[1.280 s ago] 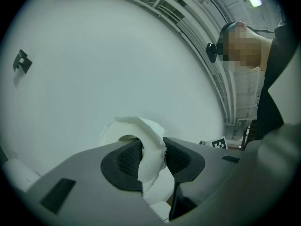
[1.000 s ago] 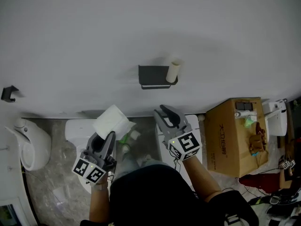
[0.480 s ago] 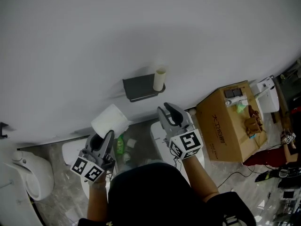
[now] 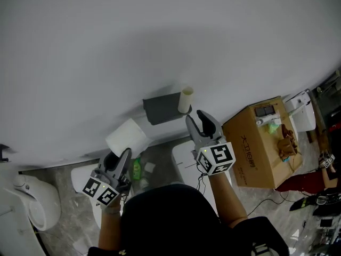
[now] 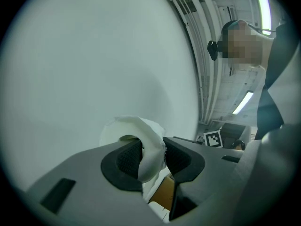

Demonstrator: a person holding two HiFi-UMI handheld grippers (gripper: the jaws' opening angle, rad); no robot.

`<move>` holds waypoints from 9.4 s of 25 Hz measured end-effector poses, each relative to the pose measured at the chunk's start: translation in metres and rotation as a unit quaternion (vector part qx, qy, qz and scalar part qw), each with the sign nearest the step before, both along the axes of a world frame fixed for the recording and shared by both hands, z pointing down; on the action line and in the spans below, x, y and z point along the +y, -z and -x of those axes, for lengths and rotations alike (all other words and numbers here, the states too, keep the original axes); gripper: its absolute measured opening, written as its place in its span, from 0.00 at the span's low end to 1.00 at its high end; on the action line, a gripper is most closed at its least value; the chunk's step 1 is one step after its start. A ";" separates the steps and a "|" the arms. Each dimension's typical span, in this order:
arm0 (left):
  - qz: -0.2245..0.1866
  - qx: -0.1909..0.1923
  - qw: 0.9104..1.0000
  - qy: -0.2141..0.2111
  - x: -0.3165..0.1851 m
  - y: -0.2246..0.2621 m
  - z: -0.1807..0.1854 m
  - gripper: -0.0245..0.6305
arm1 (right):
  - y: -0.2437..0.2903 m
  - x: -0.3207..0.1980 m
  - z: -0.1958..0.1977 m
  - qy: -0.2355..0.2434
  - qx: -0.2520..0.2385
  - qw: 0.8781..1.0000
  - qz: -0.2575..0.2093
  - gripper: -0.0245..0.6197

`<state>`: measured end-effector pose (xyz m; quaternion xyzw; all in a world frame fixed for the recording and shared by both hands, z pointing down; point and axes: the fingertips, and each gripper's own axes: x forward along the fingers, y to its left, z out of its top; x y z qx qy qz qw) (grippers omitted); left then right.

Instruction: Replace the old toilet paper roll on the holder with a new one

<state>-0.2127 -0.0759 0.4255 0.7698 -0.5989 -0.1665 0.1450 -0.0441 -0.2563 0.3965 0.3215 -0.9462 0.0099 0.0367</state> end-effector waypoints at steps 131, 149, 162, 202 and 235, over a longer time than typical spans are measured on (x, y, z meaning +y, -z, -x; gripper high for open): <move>0.017 -0.102 0.976 -0.192 -0.173 0.002 -0.050 0.38 | -0.089 0.059 -0.169 -0.200 0.032 0.968 0.146 0.34; 0.016 -0.099 0.978 -0.185 -0.155 0.005 -0.046 0.43 | -0.090 0.056 -0.161 -0.179 0.031 0.973 0.145 0.34; 0.014 -0.104 0.987 -0.126 -0.101 0.006 -0.022 0.41 | -0.082 0.051 -0.103 -0.091 0.025 0.986 0.135 0.34; 0.115 -0.043 0.978 0.168 0.137 -0.063 0.068 0.06 | -0.083 0.174 0.126 0.252 0.044 0.959 0.120 0.34; 0.136 -0.063 0.974 0.169 0.137 -0.070 0.058 0.06 | -0.085 0.178 0.129 0.273 0.055 0.954 0.109 0.34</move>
